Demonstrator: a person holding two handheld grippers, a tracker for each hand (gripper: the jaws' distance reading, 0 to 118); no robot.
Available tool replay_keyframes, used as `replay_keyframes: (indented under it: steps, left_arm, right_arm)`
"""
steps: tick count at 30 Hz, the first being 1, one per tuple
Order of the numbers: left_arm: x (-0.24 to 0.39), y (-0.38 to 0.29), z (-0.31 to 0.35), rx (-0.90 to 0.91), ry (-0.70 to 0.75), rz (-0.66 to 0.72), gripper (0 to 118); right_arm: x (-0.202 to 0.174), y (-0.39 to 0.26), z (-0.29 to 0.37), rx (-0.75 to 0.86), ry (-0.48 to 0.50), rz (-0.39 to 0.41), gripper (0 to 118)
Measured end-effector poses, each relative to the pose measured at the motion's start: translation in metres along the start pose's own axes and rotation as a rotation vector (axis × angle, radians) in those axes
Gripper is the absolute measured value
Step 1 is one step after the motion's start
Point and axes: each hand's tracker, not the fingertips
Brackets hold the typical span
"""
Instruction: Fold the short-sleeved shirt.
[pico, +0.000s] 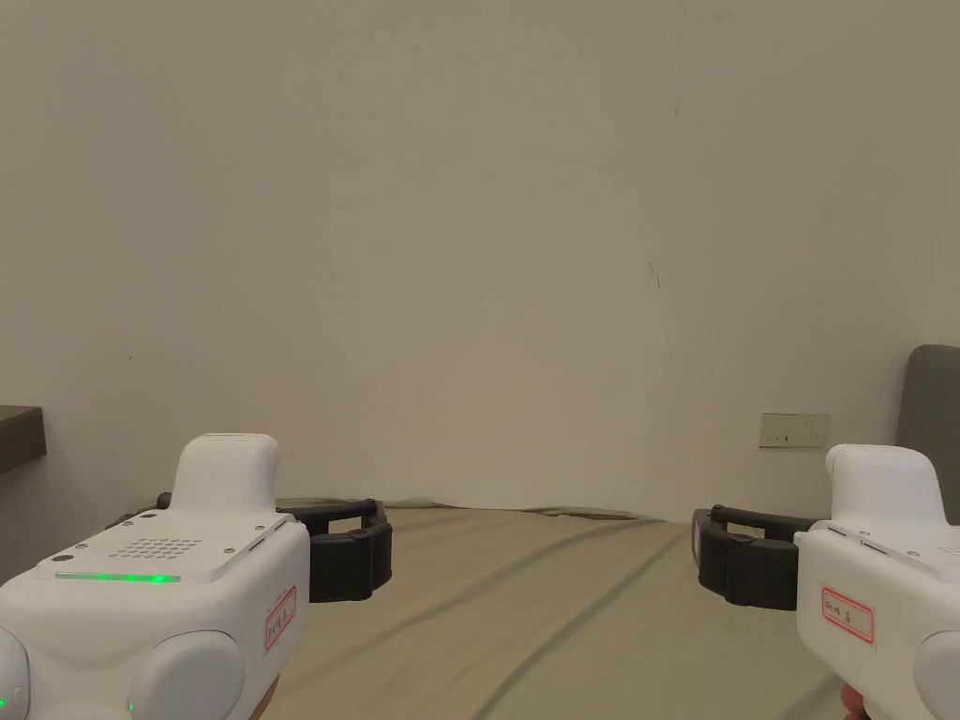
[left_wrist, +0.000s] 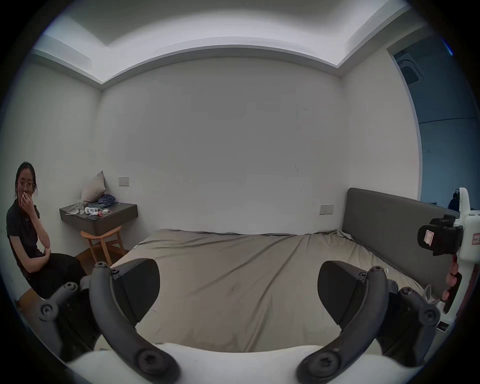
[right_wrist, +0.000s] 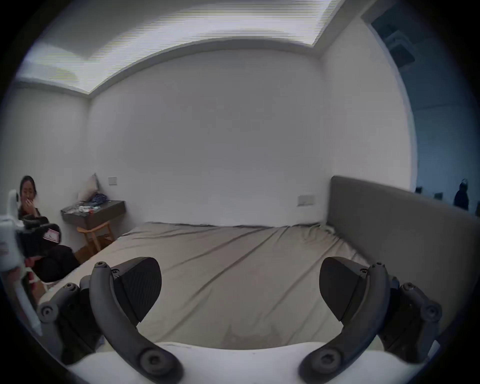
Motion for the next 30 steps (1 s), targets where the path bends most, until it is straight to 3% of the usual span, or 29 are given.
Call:
replay_keyframes:
  steps: [5, 21, 30]
  left_arm:
    - [0.0025, -0.0006, -0.0001, -0.008, -0.008, 0.001, 118]
    - [0.0072, 0.0024, 0.0037, -0.015, -0.047, 0.014, 118]
    - [0.0103, 0.0016, 0.0027, -0.024, -0.057, 0.022, 118]
  right_arm:
    - [-0.0042, -0.0006, -0.0036, 0.033, -0.108, 0.044, 118]
    - [0.0026, 0.0049, -0.0013, 0.013, -0.040, -0.037, 118]
    - [-0.0004, 0.0065, 0.0015, 0.025, -0.043, -0.023, 118]
